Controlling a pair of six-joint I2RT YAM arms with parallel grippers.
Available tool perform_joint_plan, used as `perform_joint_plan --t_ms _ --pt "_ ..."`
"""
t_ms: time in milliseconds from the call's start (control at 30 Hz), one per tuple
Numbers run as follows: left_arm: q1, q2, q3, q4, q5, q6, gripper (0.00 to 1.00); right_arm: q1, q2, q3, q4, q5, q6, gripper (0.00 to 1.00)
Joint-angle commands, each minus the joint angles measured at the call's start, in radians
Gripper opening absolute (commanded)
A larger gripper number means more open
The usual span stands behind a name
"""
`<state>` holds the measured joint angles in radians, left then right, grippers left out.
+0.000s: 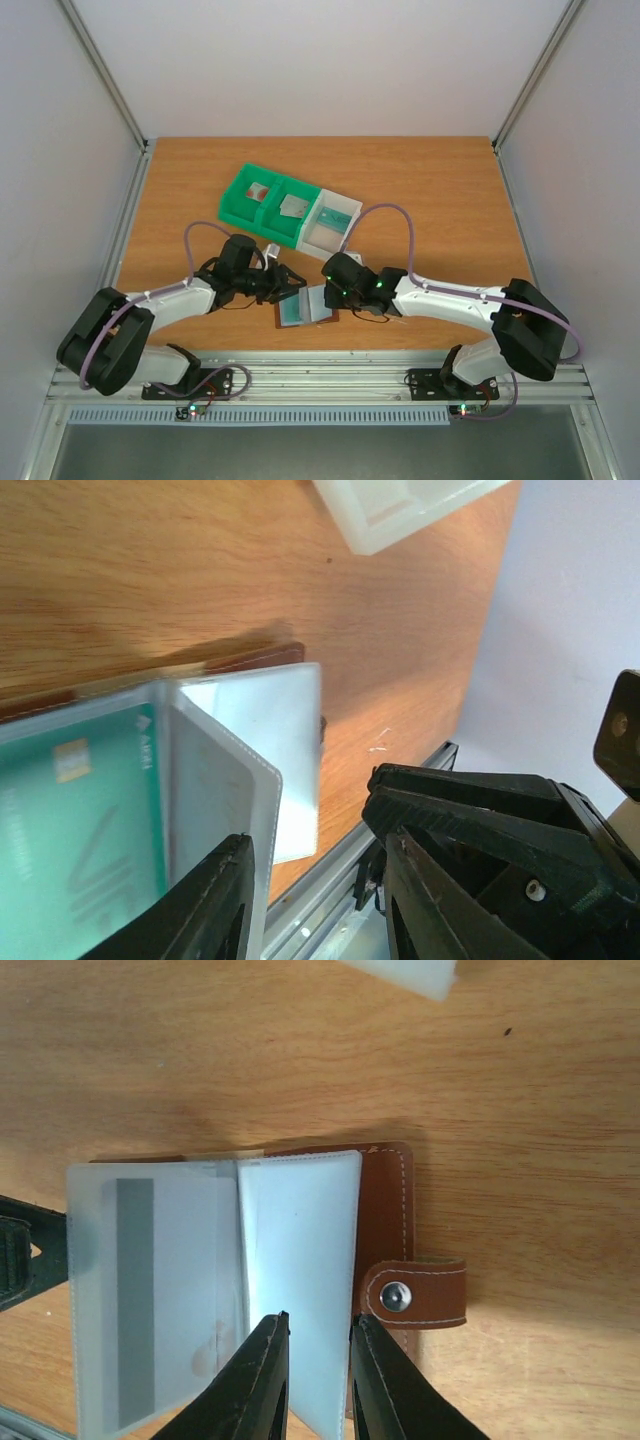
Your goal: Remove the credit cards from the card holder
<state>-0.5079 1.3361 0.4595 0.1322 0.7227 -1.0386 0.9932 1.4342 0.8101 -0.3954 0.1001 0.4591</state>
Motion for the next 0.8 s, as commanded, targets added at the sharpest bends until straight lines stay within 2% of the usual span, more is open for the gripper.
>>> perform_joint_plan --t_ms 0,200,600,767 --pt "-0.037 0.041 0.040 0.082 0.012 -0.013 0.37 0.002 -0.044 -0.017 -0.028 0.063 -0.001 0.19" --pt "-0.072 0.098 0.052 0.158 0.028 -0.036 0.38 0.003 -0.071 -0.016 -0.028 0.058 -0.010 0.20" --pt "-0.072 0.100 0.042 0.122 -0.010 0.018 0.41 0.002 -0.081 -0.005 -0.018 0.029 -0.017 0.21" --pt "-0.073 0.133 0.045 0.194 0.008 -0.018 0.41 0.002 -0.091 -0.005 -0.023 0.031 -0.014 0.21"
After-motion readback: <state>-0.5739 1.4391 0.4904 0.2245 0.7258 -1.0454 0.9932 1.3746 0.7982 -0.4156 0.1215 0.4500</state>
